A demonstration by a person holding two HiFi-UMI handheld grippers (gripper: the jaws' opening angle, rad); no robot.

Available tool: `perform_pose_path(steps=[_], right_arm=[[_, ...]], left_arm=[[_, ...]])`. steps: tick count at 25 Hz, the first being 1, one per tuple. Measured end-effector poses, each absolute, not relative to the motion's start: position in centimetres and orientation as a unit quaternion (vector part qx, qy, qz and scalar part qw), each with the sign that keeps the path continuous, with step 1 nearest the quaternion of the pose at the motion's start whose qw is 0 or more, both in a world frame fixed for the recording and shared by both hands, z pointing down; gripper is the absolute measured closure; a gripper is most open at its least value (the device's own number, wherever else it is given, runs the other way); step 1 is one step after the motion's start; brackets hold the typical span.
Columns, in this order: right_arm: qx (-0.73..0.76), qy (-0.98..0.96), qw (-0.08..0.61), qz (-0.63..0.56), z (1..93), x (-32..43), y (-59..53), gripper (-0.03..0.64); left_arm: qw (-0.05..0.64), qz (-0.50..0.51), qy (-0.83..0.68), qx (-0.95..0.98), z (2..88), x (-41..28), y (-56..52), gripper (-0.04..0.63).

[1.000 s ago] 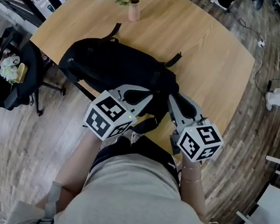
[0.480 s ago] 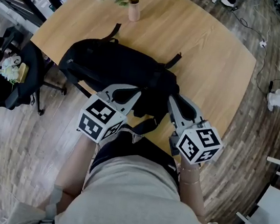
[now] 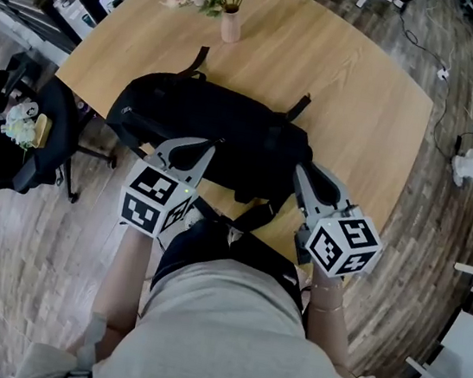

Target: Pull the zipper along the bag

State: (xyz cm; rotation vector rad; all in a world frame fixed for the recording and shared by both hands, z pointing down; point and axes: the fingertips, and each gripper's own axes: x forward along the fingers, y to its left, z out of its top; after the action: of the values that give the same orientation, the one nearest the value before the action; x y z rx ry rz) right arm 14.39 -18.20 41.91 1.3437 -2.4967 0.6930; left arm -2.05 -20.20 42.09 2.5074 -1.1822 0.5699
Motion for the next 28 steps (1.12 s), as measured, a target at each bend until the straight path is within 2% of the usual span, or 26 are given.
perform_pose_path(steps=[14, 21, 25, 28], right_arm=[[0.555, -0.796, 0.096, 0.222, 41.6, 14.8, -17.8, 0.529], [0.595, -0.776, 0.108, 0.179, 40.0, 14.7, -17.8, 0.514], [0.583, -0.795, 0.101, 0.133, 36.9, 12.0, -17.6, 0.512], [0.536, -0.827, 0.134, 0.103, 36.5, 8.0, -18.1, 0.500]], left_arm=[[0.137, 0.194, -0.429, 0.872, 40.6, -9.0, -21.1, 0.575], [0.124, 0.186, -0.408, 0.885, 40.2, -8.9, -20.6, 0.577], [0.127, 0.182, -0.389, 0.894, 40.2, -9.1, -20.2, 0.575], [0.126, 0.179, -0.382, 0.898, 40.0, -9.3, -20.2, 0.577]])
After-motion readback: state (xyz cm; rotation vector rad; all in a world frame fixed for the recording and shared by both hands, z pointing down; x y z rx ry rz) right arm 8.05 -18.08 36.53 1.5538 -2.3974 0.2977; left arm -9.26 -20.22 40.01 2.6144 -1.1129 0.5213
